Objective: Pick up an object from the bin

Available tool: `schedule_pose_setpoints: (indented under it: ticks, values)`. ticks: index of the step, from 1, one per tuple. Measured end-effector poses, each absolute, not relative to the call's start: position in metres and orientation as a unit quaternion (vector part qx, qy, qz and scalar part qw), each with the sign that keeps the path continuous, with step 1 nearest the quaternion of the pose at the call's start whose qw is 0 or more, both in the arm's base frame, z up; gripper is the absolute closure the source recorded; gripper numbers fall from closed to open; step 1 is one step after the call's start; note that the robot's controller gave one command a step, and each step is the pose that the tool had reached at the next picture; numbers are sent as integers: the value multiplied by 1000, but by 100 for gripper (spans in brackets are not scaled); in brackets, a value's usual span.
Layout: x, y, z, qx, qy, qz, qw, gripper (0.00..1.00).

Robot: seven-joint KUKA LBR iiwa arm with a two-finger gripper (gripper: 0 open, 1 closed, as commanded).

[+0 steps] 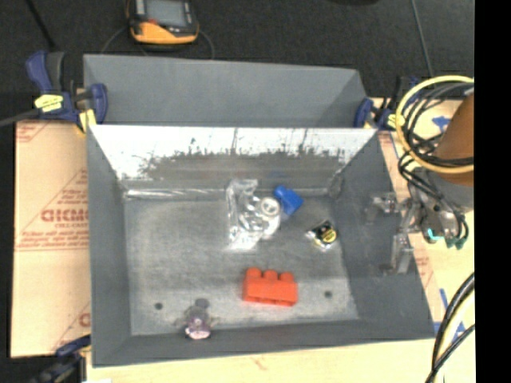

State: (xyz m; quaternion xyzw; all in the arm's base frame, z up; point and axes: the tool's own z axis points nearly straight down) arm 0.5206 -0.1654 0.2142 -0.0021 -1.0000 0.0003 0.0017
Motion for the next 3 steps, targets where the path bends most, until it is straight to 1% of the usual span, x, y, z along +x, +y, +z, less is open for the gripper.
schedule_pose_setpoints:
  ticks: [1,2,3]
  values:
    - [490,-155,84,-57,-998,-1,3,0]
    - [546,-96,165,-12,-1000,0,-7,0]
    - [525,-36,66,20,-1000,-1,2,0]
